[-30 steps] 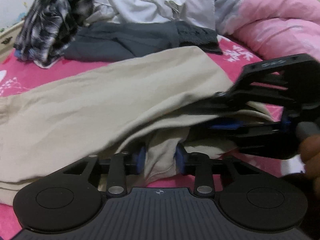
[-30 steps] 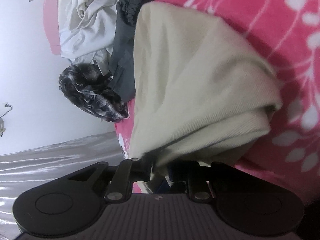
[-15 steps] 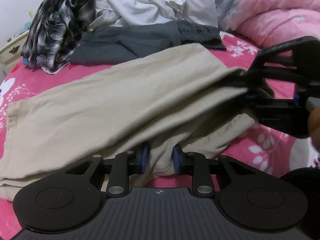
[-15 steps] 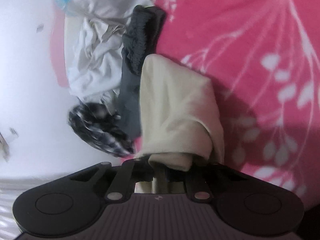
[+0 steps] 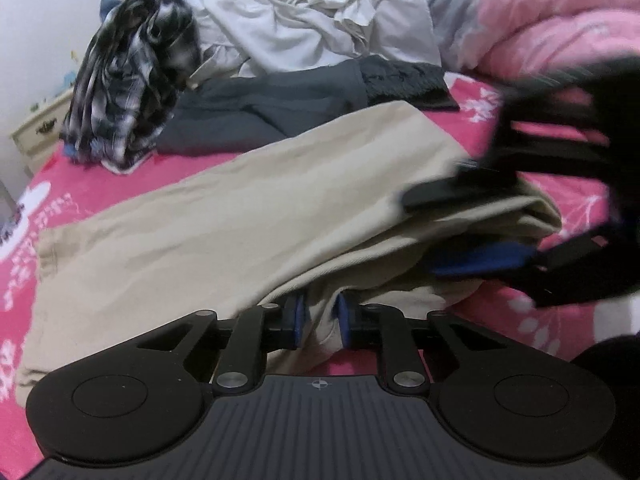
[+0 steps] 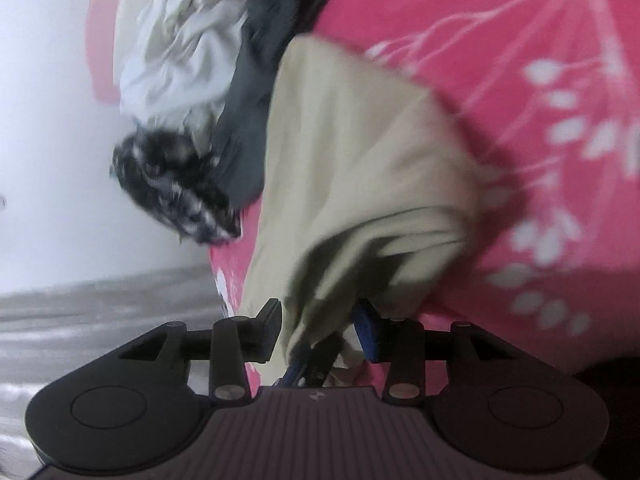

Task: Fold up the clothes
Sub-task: 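Lift the grasped trouser edge with both grippers to fold it over, then lay the folded edge onto the trousers and open both grippers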

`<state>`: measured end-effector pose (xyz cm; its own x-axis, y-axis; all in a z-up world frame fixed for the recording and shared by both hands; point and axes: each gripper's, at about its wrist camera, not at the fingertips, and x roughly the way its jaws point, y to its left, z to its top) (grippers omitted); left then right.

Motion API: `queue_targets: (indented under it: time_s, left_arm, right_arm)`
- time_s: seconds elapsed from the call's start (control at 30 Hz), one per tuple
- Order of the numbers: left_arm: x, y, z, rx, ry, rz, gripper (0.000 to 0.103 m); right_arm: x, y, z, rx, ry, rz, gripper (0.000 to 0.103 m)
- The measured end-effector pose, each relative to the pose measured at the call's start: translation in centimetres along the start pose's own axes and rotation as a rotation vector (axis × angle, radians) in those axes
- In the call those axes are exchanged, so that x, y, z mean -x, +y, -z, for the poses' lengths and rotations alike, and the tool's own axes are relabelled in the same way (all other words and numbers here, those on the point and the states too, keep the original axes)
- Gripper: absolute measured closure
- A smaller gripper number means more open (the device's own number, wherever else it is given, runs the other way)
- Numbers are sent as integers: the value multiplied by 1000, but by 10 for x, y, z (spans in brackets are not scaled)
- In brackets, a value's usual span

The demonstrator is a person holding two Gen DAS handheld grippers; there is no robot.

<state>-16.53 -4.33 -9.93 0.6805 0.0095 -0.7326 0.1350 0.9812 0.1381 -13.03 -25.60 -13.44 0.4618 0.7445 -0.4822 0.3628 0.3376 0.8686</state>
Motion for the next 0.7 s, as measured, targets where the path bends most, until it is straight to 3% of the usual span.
queue_targets:
  time_s: [0.1, 0.13, 0.17, 0.2, 0.3, 0.37, 0.43, 0.5, 0.53, 0.6, 0.63, 0.67, 0.7]
  left_arm:
    - [-2, -5, 0, -28, 6, -17, 87]
    - [-2, -6, 0, -32, 9, -20, 88]
    - [-1, -5, 0, -32, 5, -23, 88]
    - [0, -5, -1, -33, 1, -27, 88]
    - [-1, -8, 1, -51, 10, -36, 88]
    - [-10, -10, 1, -78, 63, -30, 86]
    - [-11, -11, 0, -88, 65, -32, 85]
    - [-10, -7, -1, -75, 71, -11, 80]
    - [-8, -3, -1, -57, 76, 9, 71]
    - [-3, 9, -4, -12, 100, 56, 62]
    - [0, 15, -4, 11, 104, 63, 62]
    - [3, 20, -4, 26, 109, 69, 61]
    - [5, 25, -5, 43, 123, 78, 58]
  right_arm:
    - [-27, 8, -6, 37, 36, 24, 63]
    - [-34, 9, -8, 47, 39, 38, 69]
    - [-39, 9, -8, 49, 41, 38, 90]
    - [-38, 9, -7, 61, 32, 23, 94]
    - [-34, 13, 0, 209, -2, 37, 96]
    - [-32, 15, 3, 288, -21, 45, 96]
    - [-39, 2, -7, 197, 2, 40, 96]
    - [-42, -2, -13, 158, 21, 44, 94]
    - [-40, -2, -13, 151, 27, 45, 94]
    - [-36, -4, -12, 119, 35, 48, 75]
    - [-31, -6, -11, 93, 33, 47, 70]
    - [-25, -9, -11, 66, 31, 46, 58]
    - [-20, -10, -11, 47, 31, 45, 55]
